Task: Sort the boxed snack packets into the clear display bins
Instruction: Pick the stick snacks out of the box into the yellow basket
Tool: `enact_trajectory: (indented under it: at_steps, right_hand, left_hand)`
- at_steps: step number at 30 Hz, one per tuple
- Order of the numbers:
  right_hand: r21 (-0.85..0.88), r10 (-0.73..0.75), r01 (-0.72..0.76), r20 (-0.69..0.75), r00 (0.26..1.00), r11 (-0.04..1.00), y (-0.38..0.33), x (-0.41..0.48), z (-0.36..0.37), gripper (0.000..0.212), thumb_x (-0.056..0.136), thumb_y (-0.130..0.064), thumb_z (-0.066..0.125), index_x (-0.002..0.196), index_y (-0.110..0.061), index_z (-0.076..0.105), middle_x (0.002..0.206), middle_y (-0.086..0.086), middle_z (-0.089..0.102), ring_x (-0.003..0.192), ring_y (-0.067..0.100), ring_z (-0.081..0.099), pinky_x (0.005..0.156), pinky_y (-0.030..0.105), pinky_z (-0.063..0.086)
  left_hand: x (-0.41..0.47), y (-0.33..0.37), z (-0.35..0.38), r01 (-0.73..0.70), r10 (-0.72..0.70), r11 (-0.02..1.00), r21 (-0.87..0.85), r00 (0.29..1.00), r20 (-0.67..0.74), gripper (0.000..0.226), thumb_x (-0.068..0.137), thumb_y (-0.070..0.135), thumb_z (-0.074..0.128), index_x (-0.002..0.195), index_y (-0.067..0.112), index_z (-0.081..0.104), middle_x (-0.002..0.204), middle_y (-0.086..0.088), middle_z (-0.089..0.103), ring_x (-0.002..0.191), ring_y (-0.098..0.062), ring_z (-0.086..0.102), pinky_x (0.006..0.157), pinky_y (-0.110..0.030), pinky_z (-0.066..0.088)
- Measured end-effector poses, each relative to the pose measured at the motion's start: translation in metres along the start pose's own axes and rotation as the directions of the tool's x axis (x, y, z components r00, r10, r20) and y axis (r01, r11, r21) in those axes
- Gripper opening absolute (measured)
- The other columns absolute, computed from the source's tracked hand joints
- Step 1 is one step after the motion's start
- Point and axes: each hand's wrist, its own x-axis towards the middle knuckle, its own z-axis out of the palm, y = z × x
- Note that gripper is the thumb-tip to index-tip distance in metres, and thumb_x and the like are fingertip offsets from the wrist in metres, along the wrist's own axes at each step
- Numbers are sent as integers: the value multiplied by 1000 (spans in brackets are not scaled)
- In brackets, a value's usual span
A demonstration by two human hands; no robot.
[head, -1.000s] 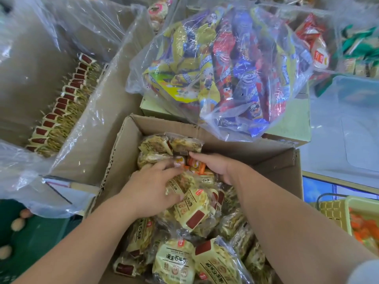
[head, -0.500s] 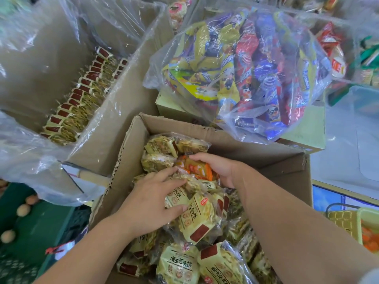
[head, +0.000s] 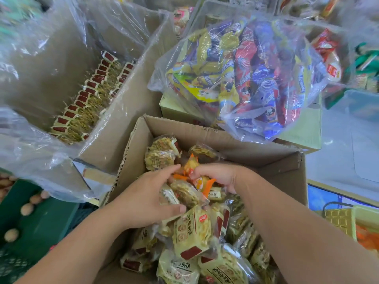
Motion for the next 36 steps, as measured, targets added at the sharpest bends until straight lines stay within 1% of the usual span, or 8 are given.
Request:
enact_trajectory:
  at_steps: [2,5,8,11,17,24,31,36]
  right_hand:
    - [30,-73,72,20,997,997,3,-11,5,26,55,-40,74,73,-21,76,73,0,72,68,14,65,72,27,49]
    - [-18,-177,178,68,982,984,8,-27,14,42,56,-40,71,90,-14,73,80,2,68,75,16,62,72,29,47]
    - [-132,-223,231,73,972,964,15,-43,22,30,62,-42,68,86,-25,69,80,-8,68,79,12,63,75,33,53]
    - [-155,-278,263,-88,956,952,26,-61,20,38,58,-48,65,88,-24,71,77,-11,66,78,10,61,79,37,50]
    - [-68,-338,336,-346,875,939,54,-94,7,56,63,-41,67,111,-11,68,90,4,70,84,19,66,89,49,54]
    - [150,-270,390,-501,822,908,78,-104,13,37,72,-37,64,107,-26,70,105,10,75,98,28,72,89,45,58]
    - [164,-271,449,-603,751,878,85,-110,23,37,73,-39,65,108,-25,66,107,11,73,98,29,72,96,54,54]
    - [257,-260,533,-655,709,806,87,-124,26,37,68,-36,69,104,-40,72,102,1,76,93,24,74,89,53,59]
  left_hand:
    - [-3,3,-3,38,-45,993,-113,997,-64,43,74,82,53,112,63,59,99,23,64,93,5,59,83,-25,49]
    - [4,0,-9,121,-157,976,-178,968,-199,53,89,74,46,82,27,71,76,5,71,72,-10,66,72,-34,52]
    - [26,-4,-7,157,-144,987,31,958,-249,26,93,55,63,98,30,70,95,8,74,90,-15,68,82,-37,55]
    - [51,2,-2,118,-95,956,269,991,-97,58,90,48,70,142,27,56,138,1,61,123,-21,59,101,-36,49]
    - [86,21,14,-78,-61,748,660,981,185,56,88,32,67,142,22,55,133,-7,55,121,-29,55,99,-41,52]
    - [128,23,38,25,-183,870,493,944,274,75,100,36,60,161,14,23,161,-12,39,142,-32,45,115,-39,41]
    - [141,24,45,163,-284,882,443,932,224,70,85,44,75,142,11,54,131,-9,65,112,-26,64,96,-36,54]
    - [126,30,37,179,-225,945,274,964,145,87,74,33,84,147,9,43,133,-8,62,110,-25,61,91,-31,51]
